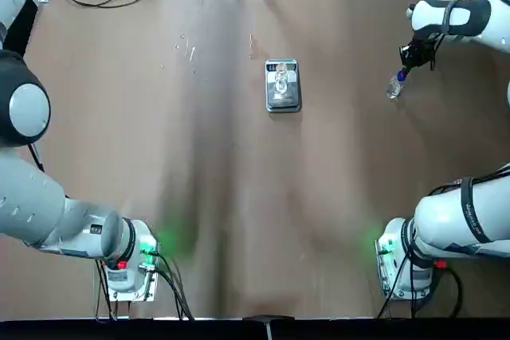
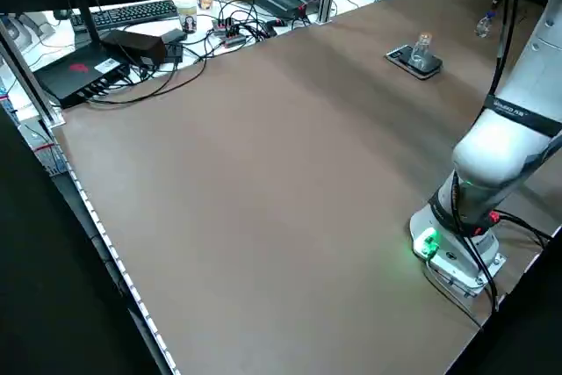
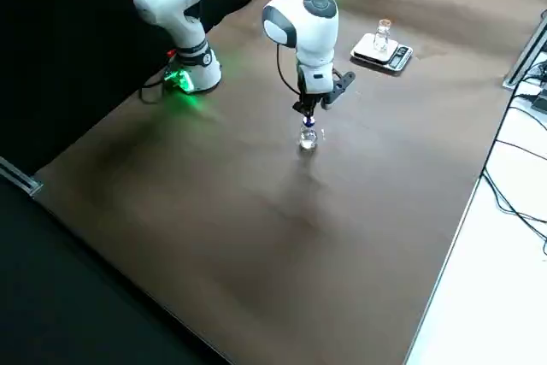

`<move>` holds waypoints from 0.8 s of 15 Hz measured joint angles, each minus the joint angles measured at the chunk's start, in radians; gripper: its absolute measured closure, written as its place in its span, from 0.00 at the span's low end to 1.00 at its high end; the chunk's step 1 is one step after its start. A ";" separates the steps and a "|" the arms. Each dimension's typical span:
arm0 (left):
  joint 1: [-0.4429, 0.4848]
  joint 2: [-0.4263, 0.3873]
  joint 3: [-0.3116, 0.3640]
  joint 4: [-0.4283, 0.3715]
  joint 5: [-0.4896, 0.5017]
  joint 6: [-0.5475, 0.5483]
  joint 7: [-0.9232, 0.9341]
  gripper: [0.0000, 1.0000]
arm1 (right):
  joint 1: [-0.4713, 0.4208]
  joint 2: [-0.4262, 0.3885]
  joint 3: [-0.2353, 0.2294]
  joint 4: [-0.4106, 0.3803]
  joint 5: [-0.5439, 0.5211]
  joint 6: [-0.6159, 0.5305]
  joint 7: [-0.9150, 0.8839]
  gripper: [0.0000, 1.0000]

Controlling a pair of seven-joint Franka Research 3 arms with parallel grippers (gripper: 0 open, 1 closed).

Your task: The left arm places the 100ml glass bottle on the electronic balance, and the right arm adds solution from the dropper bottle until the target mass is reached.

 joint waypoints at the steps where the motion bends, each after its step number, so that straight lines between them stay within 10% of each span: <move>1: 0.000 0.000 0.000 0.000 0.000 0.000 0.000 0.00 | 0.000 0.000 0.000 0.000 0.000 0.000 0.000 0.95; 12: 0.000 0.000 0.000 0.000 0.000 0.000 0.000 0.00 | 0.000 0.000 -0.001 0.009 0.000 -0.029 0.000 0.96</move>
